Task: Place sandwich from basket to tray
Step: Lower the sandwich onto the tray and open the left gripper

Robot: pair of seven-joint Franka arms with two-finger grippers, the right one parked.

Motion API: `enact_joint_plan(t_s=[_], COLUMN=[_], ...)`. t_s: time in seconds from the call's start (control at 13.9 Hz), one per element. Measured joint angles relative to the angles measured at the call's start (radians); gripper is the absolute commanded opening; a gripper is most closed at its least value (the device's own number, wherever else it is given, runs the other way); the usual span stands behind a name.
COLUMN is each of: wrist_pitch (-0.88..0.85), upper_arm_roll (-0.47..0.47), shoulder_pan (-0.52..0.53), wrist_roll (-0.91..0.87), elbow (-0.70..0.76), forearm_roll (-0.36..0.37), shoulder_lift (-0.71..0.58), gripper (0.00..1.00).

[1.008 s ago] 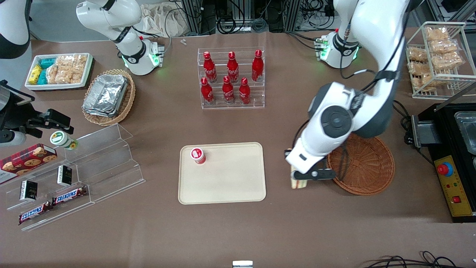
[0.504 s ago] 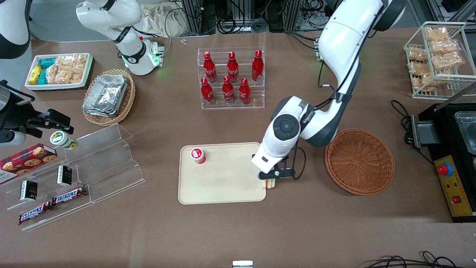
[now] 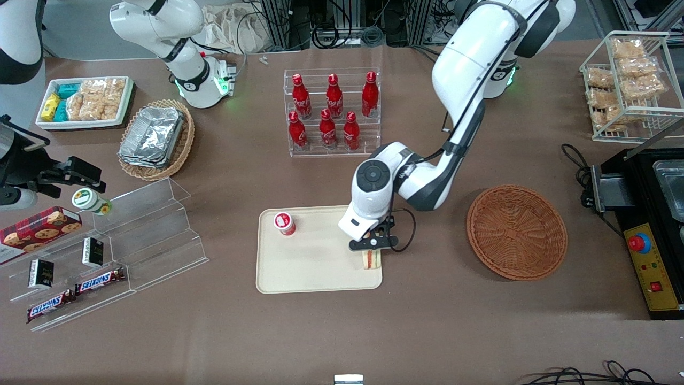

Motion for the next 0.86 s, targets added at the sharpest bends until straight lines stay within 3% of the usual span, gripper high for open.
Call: enact_joint_plan(t_s=[0.07,0.14,0.22,0.86], wrist_pitch=[0.011,0.013,0.013,0.022], upper_arm_roll=[0.0,0.001,0.003,0.019], shoulder_pan=[-0.005,-0.007,-0.006,0.01], wrist_roll=[-0.011,-0.013,-0.014,-0.016], elbow=[0.001,0.005,0.008,0.043], forearm_roll=[0.017,0.022,0.022,0.024], shoulder_lift=[0.012,0.015,0.015,-0.002], gripper=[0.15,0.61,0.99,1.0])
